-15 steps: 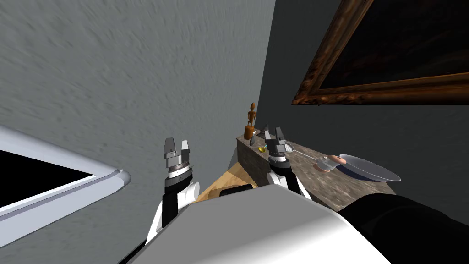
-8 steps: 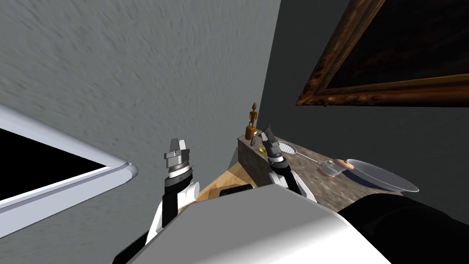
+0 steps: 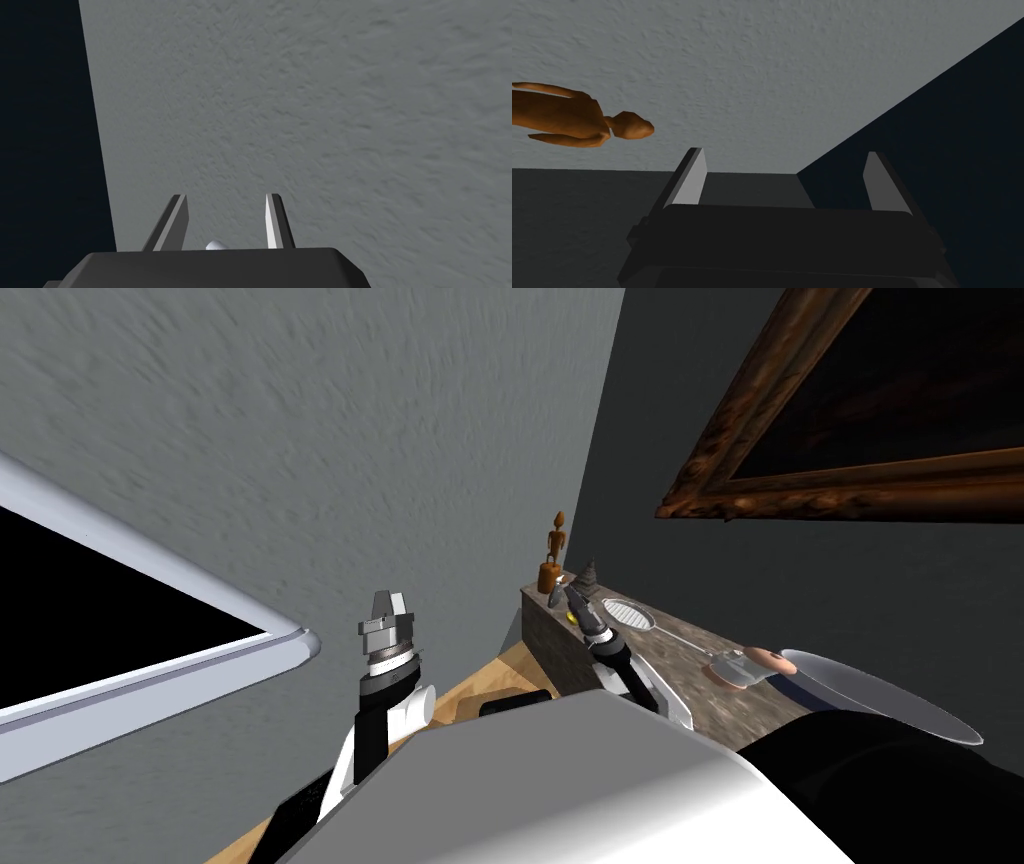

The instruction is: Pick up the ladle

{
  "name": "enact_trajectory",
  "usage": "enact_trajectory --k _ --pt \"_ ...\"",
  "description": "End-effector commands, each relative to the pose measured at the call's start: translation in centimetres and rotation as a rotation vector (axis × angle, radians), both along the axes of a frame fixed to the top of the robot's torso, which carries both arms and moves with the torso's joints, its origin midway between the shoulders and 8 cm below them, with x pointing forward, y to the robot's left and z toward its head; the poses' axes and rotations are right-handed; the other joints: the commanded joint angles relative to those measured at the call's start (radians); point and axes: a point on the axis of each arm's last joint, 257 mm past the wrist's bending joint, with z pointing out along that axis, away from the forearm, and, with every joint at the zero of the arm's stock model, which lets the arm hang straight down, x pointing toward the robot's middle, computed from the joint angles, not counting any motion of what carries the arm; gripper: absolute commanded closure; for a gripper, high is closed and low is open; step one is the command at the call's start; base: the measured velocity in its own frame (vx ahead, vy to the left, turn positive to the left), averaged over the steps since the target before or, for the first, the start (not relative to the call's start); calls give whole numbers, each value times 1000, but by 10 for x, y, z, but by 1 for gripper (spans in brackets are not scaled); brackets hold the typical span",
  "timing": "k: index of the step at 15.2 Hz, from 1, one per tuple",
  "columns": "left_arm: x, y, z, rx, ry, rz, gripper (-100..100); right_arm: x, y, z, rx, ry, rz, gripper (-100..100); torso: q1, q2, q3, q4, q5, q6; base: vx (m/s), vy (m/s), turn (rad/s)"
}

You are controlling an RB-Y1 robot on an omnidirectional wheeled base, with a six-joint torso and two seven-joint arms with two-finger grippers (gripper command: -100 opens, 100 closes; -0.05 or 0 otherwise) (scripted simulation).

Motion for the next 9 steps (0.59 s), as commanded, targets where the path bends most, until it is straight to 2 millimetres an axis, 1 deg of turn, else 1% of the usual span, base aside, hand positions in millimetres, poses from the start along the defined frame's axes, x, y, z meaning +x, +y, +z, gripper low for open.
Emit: enact_trajectory --k 1,2,4,5,6,7,9 --pt "0 0 0 0 0 0 0 2 5 -9 -73 0 1 -100 0 0 0 0 0 0 -27 -59 111" --pt "0 0 0 0 0 0 0 4 7 -19 -135 3 7 -100 0 0 0 0 0 0 -23 -67 149" --pt "0 0 0 0 0 0 0 5 10 -22 -158 3 4 -100 0 0 0 0 0 0 -20 -56 83" --pt "0 0 0 0 0 0 0 8 11 -34 -232 6 9 -100 1 -1 0 0 0 0 -22 -39 99" --pt "0 0 0 0 0 0 0 8 13 -36 -247 6 7 -100 1 -1 0 0 0 0 -21 -45 125" --pt "0 0 0 0 0 0 0 11 12 -47 -313 9 14 -100 1 -1 0 0 0 0 -25 -65 180" --pt "0 0 0 0 0 0 0 11 15 -51 -340 9 11 -100 0 -1 0 0 0 0 -22 -61 109"
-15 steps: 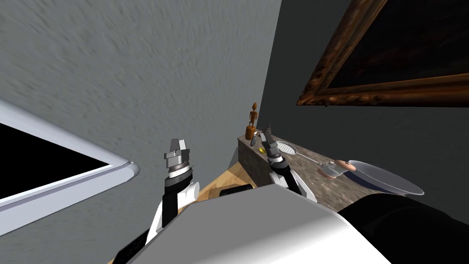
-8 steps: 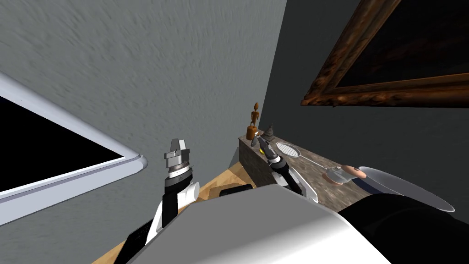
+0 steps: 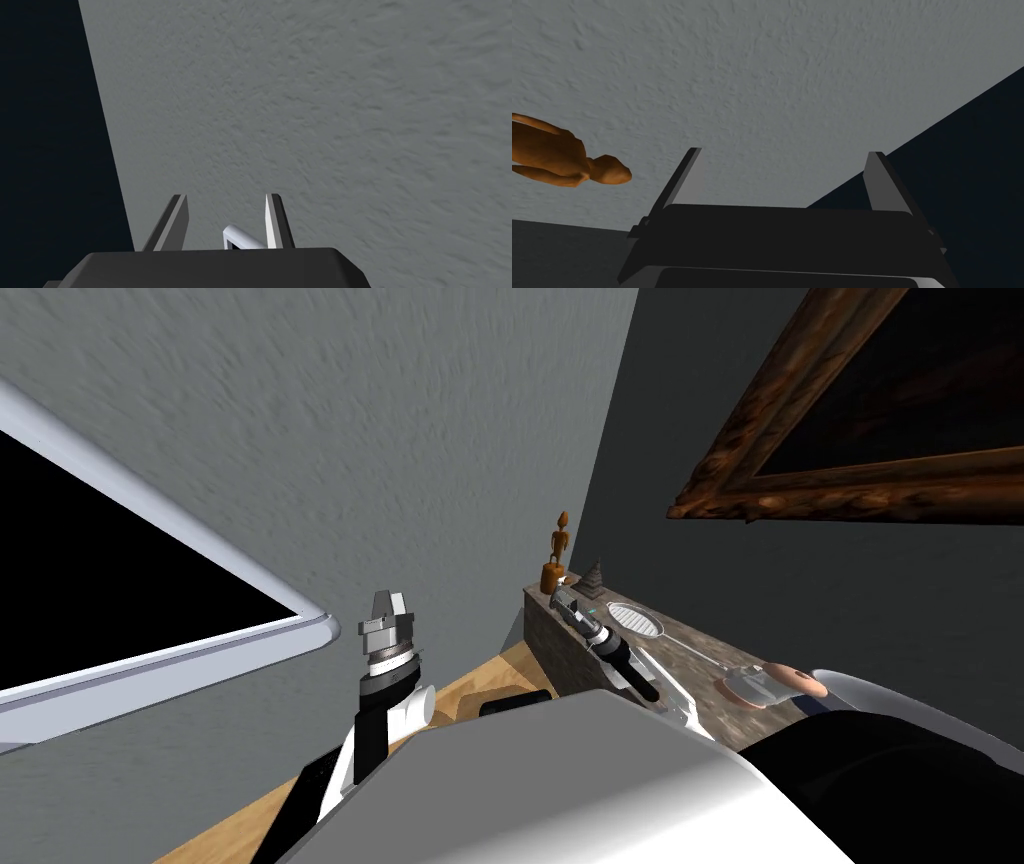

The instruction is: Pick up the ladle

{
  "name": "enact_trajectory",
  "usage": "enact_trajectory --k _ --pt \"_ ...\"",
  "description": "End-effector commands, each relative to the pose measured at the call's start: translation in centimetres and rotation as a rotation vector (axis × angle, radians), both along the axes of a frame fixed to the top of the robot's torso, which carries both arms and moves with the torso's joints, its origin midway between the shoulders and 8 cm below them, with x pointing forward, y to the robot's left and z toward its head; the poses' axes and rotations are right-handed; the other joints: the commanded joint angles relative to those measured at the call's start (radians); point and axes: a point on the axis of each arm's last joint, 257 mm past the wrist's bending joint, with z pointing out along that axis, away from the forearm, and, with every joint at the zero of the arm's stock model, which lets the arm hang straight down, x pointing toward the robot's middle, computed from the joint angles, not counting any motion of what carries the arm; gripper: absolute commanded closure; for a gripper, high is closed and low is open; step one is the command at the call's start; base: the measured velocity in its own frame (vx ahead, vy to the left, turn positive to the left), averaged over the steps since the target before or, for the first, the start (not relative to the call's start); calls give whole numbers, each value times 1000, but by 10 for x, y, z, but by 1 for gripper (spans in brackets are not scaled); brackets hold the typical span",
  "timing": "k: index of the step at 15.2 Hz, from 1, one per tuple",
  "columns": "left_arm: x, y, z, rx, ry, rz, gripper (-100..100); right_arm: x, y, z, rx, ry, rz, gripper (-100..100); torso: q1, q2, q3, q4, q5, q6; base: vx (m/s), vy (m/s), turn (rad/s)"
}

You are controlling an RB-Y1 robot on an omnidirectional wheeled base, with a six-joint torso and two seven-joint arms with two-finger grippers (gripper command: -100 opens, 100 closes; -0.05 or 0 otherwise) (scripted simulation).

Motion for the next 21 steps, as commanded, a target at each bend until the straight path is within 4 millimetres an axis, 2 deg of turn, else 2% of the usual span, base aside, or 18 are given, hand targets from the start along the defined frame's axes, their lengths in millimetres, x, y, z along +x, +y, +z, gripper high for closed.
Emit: enact_trajectory --k 1,3,4,6,7,9,10,12,13,15,16,18,19,21 --pt "0 0 0 0 0 0 0 2 1 -16 -95 5 7 -100 0 0 0 0 0 0 -24 -48 130" --pt "0 0 0 0 0 0 0 3 3 -20 -118 4 5 -100 0 0 0 0 0 0 -29 -45 96" --pt "0 0 0 0 0 0 0 5 0 -34 -195 9 13 -100 1 0 0 0 0 0 -25 -42 114" --pt "0 0 0 0 0 0 0 6 2 -37 -216 9 12 -100 1 0 0 0 0 0 -25 -44 105" --pt "0 0 0 0 0 0 0 8 -2 -52 -294 14 20 -100 1 0 0 0 0 0 -30 -47 145" --pt "0 0 0 0 0 0 0 8 -1 -56 -316 14 20 -100 0 0 0 0 0 0 -27 -45 113" --pt "0 0 0 0 0 0 0 11 -7 -71 -393 20 29 -100 1 0 0 0 0 0 -29 -47 126" --pt "0 0 0 0 0 0 0 11 -5 -75 -417 21 28 -100 0 0 0 0 0 0 -31 -48 111" --pt "0 0 0 0 0 0 0 13 -13 -90 -494 28 38 -100 1 0 0 0 0 0 -31 -39 154" --pt "0 0 0 0 0 0 0 13 -13 -94 -518 29 38 -100 1 0 0 0 0 0 -25 -42 106" --pt "0 0 0 0 0 0 0 15 -23 -109 -592 38 49 -100 1 0 0 0 0 0 -27 -40 164" --pt "0 0 0 0 0 0 0 15 -22 -114 -620 40 49 -100 1 0 0 0 0 0 -28 -46 116" --pt "0 0 0 0 0 0 0 17 -34 -128 -693 50 60 -100 1 0 0 0 0 0 -34 -45 110" --pt "0 0 0 0 0 0 0 16 -34 -134 -721 52 61 -100 1 0 0 0 0 0 -34 -41 123"
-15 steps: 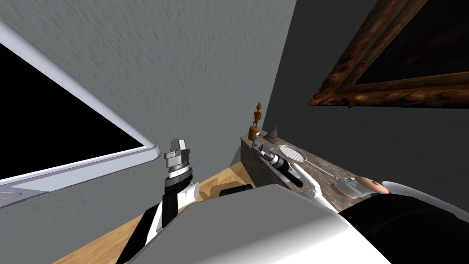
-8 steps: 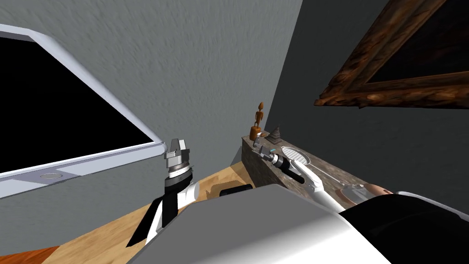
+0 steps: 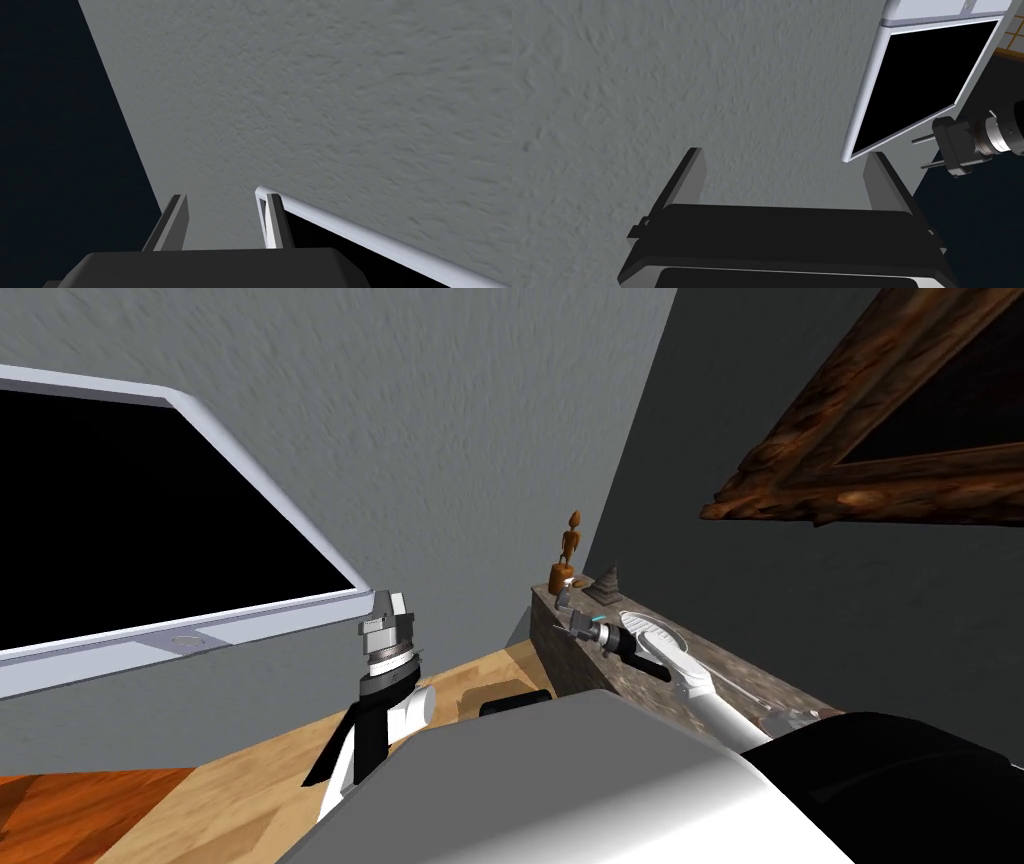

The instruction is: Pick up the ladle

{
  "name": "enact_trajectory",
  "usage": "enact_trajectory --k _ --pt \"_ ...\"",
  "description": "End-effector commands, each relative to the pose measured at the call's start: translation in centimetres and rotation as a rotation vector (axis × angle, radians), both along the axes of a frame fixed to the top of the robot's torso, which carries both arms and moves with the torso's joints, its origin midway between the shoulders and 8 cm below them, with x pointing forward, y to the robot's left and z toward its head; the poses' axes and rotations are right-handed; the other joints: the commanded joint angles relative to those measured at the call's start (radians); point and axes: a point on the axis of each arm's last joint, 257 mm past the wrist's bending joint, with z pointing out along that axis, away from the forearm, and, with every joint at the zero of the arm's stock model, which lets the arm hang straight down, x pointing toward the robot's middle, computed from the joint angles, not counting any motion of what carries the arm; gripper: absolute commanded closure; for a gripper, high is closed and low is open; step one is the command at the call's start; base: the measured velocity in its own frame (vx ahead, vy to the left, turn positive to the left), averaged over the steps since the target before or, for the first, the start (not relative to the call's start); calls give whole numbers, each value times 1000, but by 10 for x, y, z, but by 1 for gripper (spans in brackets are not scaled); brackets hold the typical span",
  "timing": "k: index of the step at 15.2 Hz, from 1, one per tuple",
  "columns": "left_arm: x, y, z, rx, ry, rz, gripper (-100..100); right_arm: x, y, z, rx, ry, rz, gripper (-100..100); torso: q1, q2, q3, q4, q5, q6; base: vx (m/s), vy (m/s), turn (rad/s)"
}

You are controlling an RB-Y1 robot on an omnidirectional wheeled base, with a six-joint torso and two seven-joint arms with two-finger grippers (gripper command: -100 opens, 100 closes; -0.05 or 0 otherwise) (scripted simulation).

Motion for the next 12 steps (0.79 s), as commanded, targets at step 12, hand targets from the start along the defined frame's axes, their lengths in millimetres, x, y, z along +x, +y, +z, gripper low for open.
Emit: enact_trajectory --k 12 --pt "0 0 0 0 0 0 0 1 -72 -75 -415 80 39 -100 1 0 0 0 0 0 -32 -34 132"
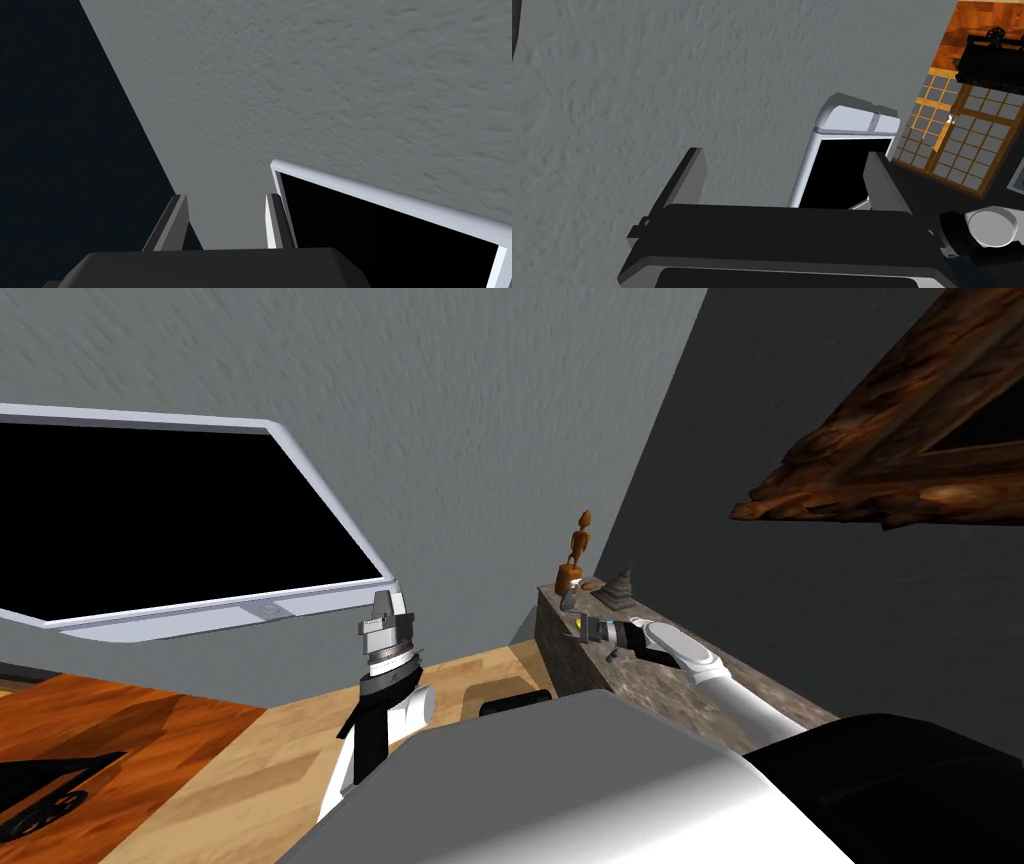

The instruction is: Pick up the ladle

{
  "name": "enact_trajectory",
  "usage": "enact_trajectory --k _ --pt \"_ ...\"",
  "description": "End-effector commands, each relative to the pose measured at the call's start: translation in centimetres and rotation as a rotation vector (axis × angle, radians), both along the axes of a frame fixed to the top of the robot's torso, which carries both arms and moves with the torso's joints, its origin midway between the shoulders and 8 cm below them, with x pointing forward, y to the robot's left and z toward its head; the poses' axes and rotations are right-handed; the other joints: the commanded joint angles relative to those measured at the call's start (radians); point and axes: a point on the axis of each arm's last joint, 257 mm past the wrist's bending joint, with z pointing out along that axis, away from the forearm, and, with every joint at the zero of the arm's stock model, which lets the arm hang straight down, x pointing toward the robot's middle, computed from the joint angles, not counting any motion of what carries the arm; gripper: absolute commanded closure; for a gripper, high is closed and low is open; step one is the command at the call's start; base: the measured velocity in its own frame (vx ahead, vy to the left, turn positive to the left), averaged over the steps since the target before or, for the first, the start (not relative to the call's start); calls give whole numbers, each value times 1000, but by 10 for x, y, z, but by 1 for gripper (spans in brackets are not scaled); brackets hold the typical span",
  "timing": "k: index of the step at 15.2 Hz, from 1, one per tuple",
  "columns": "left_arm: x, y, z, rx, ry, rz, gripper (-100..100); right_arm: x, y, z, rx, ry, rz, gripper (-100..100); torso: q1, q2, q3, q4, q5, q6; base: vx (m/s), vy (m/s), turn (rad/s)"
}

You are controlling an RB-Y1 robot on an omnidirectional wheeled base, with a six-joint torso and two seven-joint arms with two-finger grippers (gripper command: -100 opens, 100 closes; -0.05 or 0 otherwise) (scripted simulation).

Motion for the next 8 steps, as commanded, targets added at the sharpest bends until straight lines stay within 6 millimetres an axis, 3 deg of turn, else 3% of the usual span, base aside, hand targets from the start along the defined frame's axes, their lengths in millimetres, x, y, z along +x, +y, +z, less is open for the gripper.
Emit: enact_trajectory --k 1,3,4,6,7,8 --pt "0 0 0 0 0 0 0 -1 -24 -13 -87 27 7 -100 0 0 0 0 0 0 -37 -19 148" --pt "0 0 0 0 0 0 0 -2 -27 -19 -114 31 8 -100 0 0 0 0 0 0 -34 -27 119" --pt "0 0 0 0 0 0 0 -3 -46 -26 -173 53 12 -100 0 0 0 0 0 0 -33 -28 146" --pt "0 0 0 0 0 0 0 -4 -49 -32 -202 59 13 -100 0 0 0 0 0 -1 -31 -26 126" --pt "0 0 0 0 0 0 0 -6 -69 -37 -257 83 15 -100 0 0 0 0 0 0 -26 -15 149" --pt "0 0 0 0 0 0 0 -7 -71 -41 -275 86 17 -100 -1 -1 0 0 0 0 -29 -18 161"
